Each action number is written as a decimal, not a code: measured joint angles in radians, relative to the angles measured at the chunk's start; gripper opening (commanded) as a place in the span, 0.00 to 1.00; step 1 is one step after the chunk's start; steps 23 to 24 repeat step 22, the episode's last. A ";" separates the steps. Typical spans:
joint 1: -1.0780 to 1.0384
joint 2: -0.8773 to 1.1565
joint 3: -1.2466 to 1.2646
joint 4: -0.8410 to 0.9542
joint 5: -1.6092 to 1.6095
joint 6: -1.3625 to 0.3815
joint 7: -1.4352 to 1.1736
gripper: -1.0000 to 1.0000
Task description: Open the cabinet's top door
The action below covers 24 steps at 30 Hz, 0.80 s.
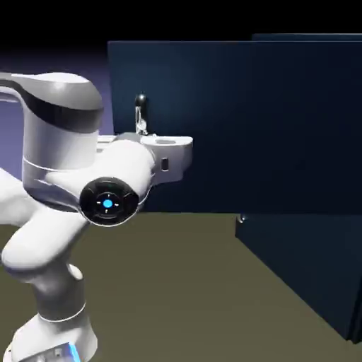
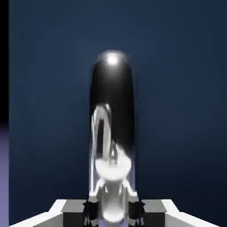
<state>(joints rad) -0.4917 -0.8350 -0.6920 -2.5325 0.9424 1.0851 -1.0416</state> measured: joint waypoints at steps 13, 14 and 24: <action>0.425 0.367 -0.457 0.438 -0.149 -0.345 -0.183 0.00; 0.461 0.384 -0.494 0.462 -0.154 -0.363 -0.193 0.00; 0.750 0.404 -0.756 0.606 -0.190 -0.432 -0.202 0.00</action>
